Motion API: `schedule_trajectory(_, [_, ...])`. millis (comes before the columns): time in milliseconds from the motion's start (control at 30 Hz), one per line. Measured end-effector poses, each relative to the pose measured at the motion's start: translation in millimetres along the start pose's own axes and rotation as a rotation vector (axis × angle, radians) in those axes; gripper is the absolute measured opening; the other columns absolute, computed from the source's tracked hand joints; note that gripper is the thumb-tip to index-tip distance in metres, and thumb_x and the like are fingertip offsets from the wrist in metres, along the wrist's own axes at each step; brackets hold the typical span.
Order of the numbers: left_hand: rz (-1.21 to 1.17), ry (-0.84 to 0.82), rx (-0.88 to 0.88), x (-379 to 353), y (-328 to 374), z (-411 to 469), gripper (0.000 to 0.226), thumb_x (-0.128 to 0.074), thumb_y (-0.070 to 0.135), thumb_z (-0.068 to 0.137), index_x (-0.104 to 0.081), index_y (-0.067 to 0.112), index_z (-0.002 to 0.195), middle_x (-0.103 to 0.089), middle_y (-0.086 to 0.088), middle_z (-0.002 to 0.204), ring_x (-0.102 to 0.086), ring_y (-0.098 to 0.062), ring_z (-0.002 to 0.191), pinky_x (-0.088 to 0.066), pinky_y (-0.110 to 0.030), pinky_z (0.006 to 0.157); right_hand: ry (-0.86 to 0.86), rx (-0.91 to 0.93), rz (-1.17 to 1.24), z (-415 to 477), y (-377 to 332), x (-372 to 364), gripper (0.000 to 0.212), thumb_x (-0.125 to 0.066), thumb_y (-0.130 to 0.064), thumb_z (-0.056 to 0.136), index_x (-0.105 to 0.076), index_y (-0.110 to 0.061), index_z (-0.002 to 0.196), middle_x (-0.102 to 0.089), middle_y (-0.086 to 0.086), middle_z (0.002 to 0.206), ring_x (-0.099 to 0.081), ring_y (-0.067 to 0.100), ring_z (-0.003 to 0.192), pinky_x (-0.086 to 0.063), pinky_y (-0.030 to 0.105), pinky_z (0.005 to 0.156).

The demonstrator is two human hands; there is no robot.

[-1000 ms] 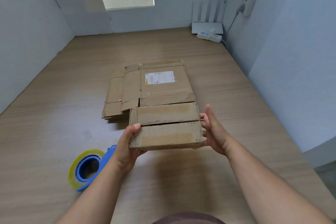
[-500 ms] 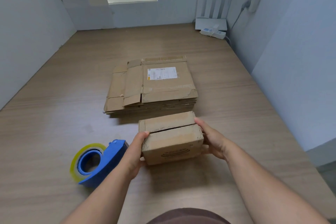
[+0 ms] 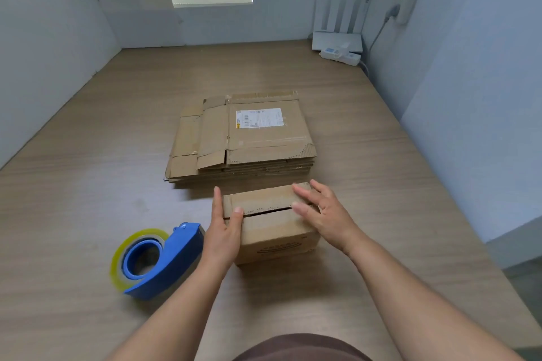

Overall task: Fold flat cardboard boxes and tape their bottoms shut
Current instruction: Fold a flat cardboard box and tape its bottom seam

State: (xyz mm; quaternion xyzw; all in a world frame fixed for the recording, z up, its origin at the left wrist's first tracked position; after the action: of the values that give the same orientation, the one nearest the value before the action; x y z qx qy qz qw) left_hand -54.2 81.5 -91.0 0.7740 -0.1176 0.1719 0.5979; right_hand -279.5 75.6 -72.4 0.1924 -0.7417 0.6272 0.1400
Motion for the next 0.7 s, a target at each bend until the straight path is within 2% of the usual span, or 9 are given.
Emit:
schedule_trajectory(100, [-0.001, -0.088, -0.08, 0.0, 2.3, -6.5, 0.058, -0.039, 0.051, 0.096, -0.006, 0.056, 0.143, -0.023, 0.009, 0.155, -0.033, -0.009, 0.129, -0.03, -0.027, 0.099, -0.034, 0.005, -0.008, -4.0, 1.4, -1.7, 0.05, -0.071, -0.03, 0.084, -0.048, -0.051, 0.123, -0.024, 0.0, 0.152, -0.024, 0.011, 0.14, -0.015, 0.016, 0.106])
schedule_trajectory(167, [0.048, -0.164, -0.115, 0.1, 0.1, -12.8, 0.067, -0.043, 0.063, 0.085, -0.008, 0.058, 0.142, -0.024, 0.013, 0.152, -0.032, -0.007, 0.13, -0.033, -0.027, 0.104, -0.002, 0.014, -0.014, -4.6, 0.6, 0.9, 0.05, -0.071, -0.029, 0.084, -0.051, -0.045, 0.127, -0.026, 0.002, 0.151, -0.024, 0.008, 0.138, -0.014, 0.014, 0.105])
schedule_trajectory(267, [0.098, -0.198, -0.14, 1.7, -3.8, -13.2, 0.074, -0.047, 0.067, 0.076, -0.019, 0.054, 0.143, -0.023, 0.013, 0.153, -0.031, -0.005, 0.13, -0.034, -0.026, 0.106, -0.006, 0.021, -0.018, -5.0, -1.5, -1.2, 0.049, -0.071, -0.03, 0.084, -0.053, -0.041, 0.128, -0.026, 0.001, 0.151, -0.024, 0.007, 0.138, -0.014, 0.015, 0.106])
schedule_trajectory(367, [0.082, -0.194, -0.147, 4.5, -2.6, -3.4, 0.065, -0.051, 0.06, 0.08, -0.029, 0.052, 0.141, -0.028, 0.01, 0.153, -0.031, -0.002, 0.126, -0.034, -0.02, 0.1, -0.026, 0.02, 0.016, -6.7, -3.9, -5.0, 0.05, -0.073, -0.026, 0.082, -0.054, -0.04, 0.127, -0.025, 0.002, 0.152, -0.023, 0.01, 0.14, -0.014, 0.018, 0.11])
schedule_trajectory(467, [0.126, -0.222, -0.159, 8.2, 1.2, 6.8, 0.062, -0.055, 0.052, 0.085, -0.033, 0.045, 0.142, -0.033, 0.008, 0.15, -0.033, -0.003, 0.126, -0.033, -0.014, 0.094, 0.032, 0.02, 0.028, -8.3, -3.8, -7.1, 0.048, -0.073, -0.02, 0.082, -0.059, -0.028, 0.127, -0.028, 0.004, 0.149, -0.027, 0.013, 0.139, -0.014, 0.017, 0.112])
schedule_trajectory(567, [0.157, -0.261, -0.208, 12.8, 7.0, 1.6, 0.069, -0.051, 0.062, 0.08, -0.034, 0.04, 0.143, -0.036, 0.017, 0.143, -0.034, -0.002, 0.13, -0.03, -0.019, 0.101, 0.049, 0.018, 0.04, -9.9, -2.3, -7.1, 0.048, -0.073, -0.019, 0.082, -0.06, -0.026, 0.127, -0.031, 0.003, 0.147, -0.029, 0.013, 0.138, -0.015, 0.017, 0.112])
schedule_trajectory(633, [0.219, -0.148, -0.245, 32.9, 6.0, -4.0, 0.072, -0.044, 0.069, 0.077, -0.041, 0.034, 0.141, -0.043, 0.015, 0.136, -0.042, -0.006, 0.124, -0.036, -0.027, 0.101, 0.041, 0.012, 0.041, -9.6, -0.3, -6.3, 0.048, -0.074, -0.021, 0.082, -0.059, -0.029, 0.127, -0.03, 0.004, 0.148, -0.028, 0.014, 0.139, -0.017, 0.023, 0.115])
schedule_trajectory(700, [0.386, 0.108, -0.276, 67.5, -2.8, -9.4, 0.062, -0.049, 0.06, 0.084, -0.051, 0.02, 0.131, -0.053, 0.003, 0.128, -0.049, -0.017, 0.117, -0.041, -0.033, 0.096, 0.041, 0.009, 0.039, -9.1, 1.3, -6.2, 0.048, -0.074, -0.023, 0.082, -0.058, -0.032, 0.127, -0.03, 0.004, 0.149, -0.028, 0.015, 0.139, -0.018, 0.027, 0.117])
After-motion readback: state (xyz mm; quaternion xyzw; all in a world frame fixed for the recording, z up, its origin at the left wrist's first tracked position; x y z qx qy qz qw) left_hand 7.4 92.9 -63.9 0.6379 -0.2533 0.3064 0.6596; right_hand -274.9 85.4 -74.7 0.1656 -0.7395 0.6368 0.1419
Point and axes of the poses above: each hand's wrist, its own z-axis towards the middle knuckle, its own x-axis out of the back of the hand, y = z × x, the point moved 8 cm from there along z, towards the middle knuckle
